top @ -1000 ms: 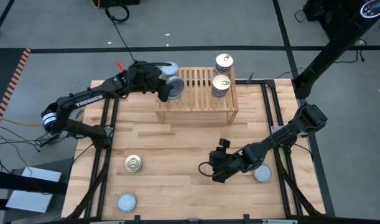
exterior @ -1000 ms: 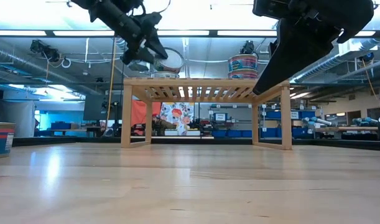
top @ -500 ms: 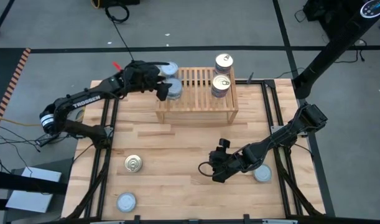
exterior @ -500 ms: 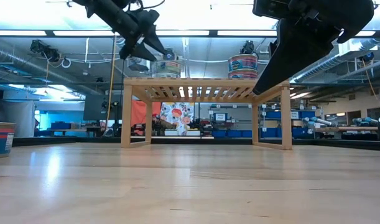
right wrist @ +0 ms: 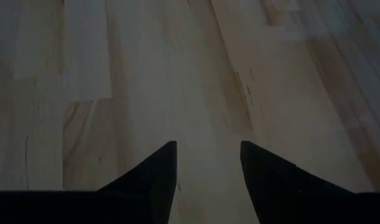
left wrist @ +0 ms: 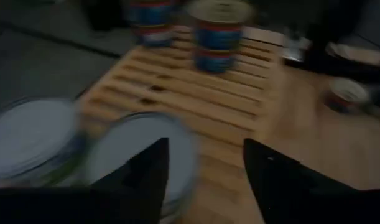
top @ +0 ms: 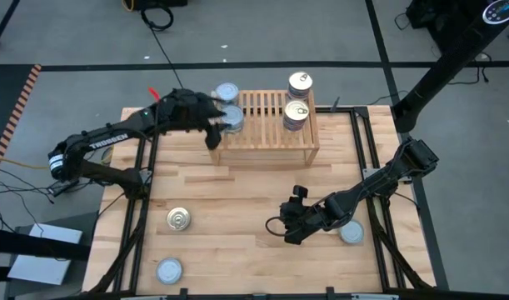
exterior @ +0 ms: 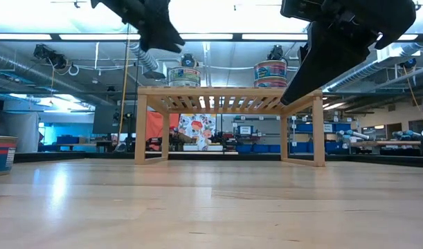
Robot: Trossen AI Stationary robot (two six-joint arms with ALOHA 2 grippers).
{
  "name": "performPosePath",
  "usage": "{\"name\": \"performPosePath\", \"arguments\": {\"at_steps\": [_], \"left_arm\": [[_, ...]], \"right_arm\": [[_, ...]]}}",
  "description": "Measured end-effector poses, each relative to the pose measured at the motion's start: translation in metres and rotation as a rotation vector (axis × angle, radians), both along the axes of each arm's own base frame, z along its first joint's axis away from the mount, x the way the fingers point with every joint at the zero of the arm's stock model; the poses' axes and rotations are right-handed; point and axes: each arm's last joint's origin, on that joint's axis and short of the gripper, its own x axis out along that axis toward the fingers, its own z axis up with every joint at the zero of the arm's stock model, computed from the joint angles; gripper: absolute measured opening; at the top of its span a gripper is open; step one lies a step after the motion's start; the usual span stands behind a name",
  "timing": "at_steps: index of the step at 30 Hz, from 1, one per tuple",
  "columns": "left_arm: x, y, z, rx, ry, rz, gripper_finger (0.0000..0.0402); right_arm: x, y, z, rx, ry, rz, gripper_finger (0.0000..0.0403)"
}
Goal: Stack canned seafood by type on shelf
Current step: Stack the green tuna can on top of the other green tuna can on the shelf
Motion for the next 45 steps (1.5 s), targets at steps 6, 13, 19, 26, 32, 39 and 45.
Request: {"name": "performPosePath", "arguments": {"at_steps": [6,13,19,26,32,39,45], "left_arm": [[0.035,-0.032,-0.014,0.07,0.037,-0.138,0.0103],[0.075,-0.048,-0.04,0.35,0.152,-0.027,0.0008],[0.091,-0.042,-0.063,0.462,0.281,0.083,0.0004],[0.106,-0.038,-0.071,0.565,0.398,0.168,0.0002],[0.104,-0.037,-0.078,0.58,0.484,0.22,0.0002],[0.099,-0.037,-0.081,0.603,0.55,0.291,0.0001],[0.097,-0.036,-0.082,0.599,0.562,0.318,0.0001]], "right_arm": [[0.001,-0.001,0.0,-0.009,0.001,0.008,0.0117],[0.001,-0.001,0.0,-0.017,0.002,0.019,0.001],[0.001,-0.001,0.0,-0.018,0.003,0.021,0.0027],[0.0,-0.001,0.0,-0.019,0.005,0.02,0.0006],[0.0,-0.001,0.0,-0.019,0.009,0.018,0.0019],[0.0,-0.001,0.0,-0.02,0.011,0.017,0.0006],[0.0,-0.001,0.0,-0.019,0.011,0.017,0.0015]]}}
